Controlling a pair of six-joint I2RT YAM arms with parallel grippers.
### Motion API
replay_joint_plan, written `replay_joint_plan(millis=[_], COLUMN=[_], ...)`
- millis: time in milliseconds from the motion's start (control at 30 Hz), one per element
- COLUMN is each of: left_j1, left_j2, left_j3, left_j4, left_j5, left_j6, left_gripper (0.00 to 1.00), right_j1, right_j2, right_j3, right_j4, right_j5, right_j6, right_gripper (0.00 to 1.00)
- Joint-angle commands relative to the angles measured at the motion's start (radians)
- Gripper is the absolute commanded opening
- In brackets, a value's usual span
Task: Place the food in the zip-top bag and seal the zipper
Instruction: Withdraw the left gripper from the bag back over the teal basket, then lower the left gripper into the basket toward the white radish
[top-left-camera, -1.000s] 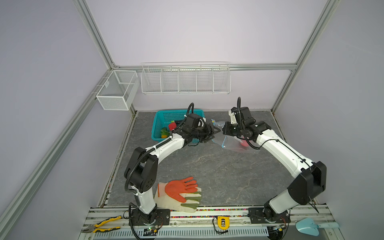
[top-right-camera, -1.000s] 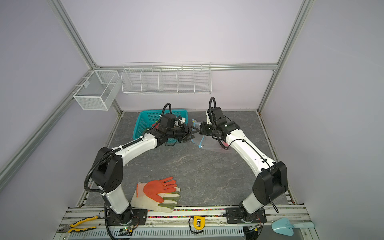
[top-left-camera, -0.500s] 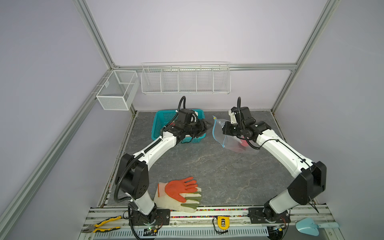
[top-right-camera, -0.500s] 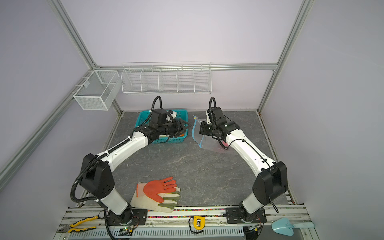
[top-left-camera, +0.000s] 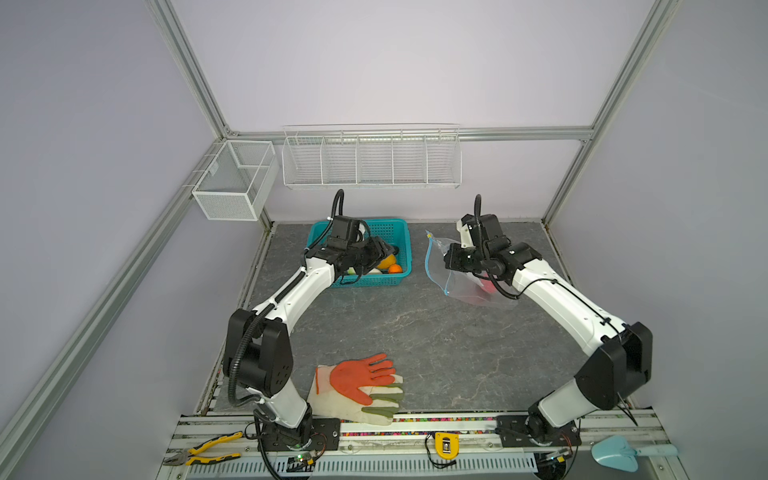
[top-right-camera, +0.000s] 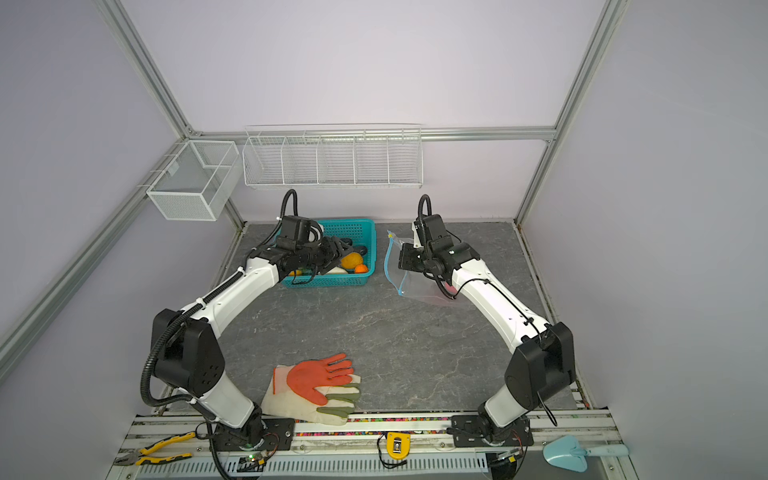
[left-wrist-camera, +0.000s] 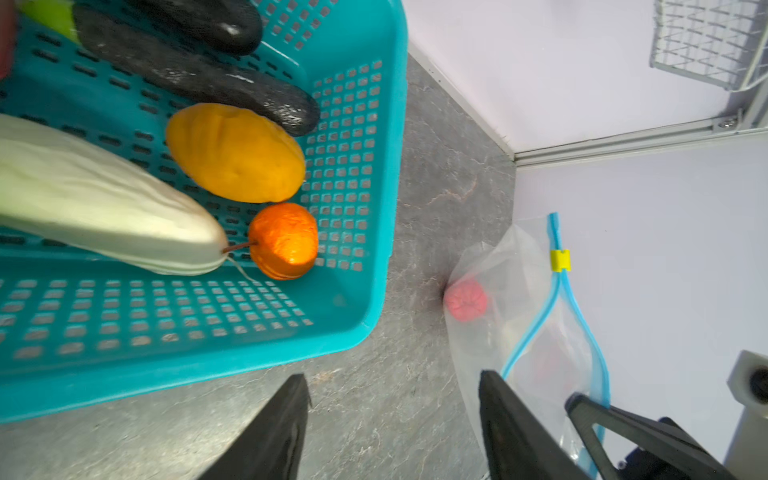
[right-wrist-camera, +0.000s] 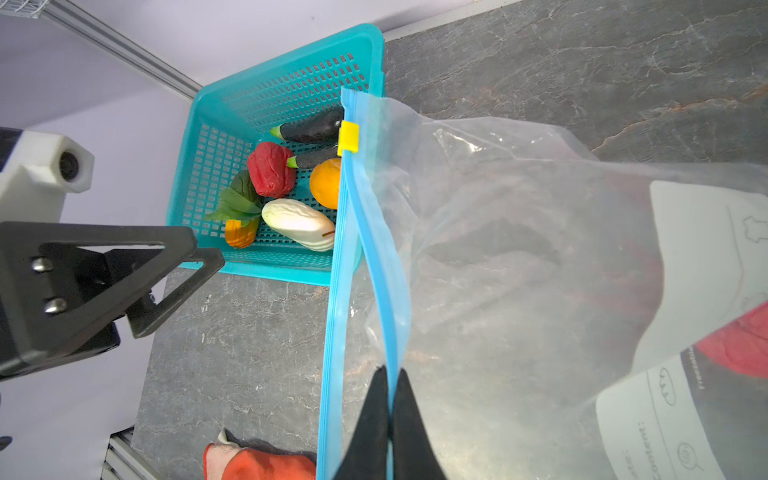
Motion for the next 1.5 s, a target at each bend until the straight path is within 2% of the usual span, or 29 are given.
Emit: replay_joint_plan(millis=[0, 233, 467, 867, 1467], left_j1=[0.041, 0.121, 0.161, 0.166, 0.176], left_j2=[0.002, 0.033, 0.105, 0.257, 0.374], left_j3=[-0.009, -0.022, 0.005, 0.119, 0.225], left_j4=[-0.064, -0.102, -0.140, -0.212, -0.278], left_j5=[-0.041, -0.059, -0.062, -0.064, -0.107], left_j6=[0.030, 0.015, 0.018, 0.030, 0.016], left_gripper=[0.66, 0.69, 0.70, 0.70, 0.68], right_j1=[0.003, 0.000, -0.005, -0.029, -0.048], right_j2=[0.007, 0.033, 0.046, 0.068, 0.080], right_j3=[-0.016, -0.001, 0.003, 0.014, 0.030], right_j4=[0.026, 0.021, 0.031, 0.041, 0.049], right_j5=[-0.018, -0.028, -0.044, -0.067, -0.100], right_j6=[-0.018, -0.029, -0.031, -0.035, -0.027], right_gripper=[0.06, 0.06, 0.06, 0.06, 0.06])
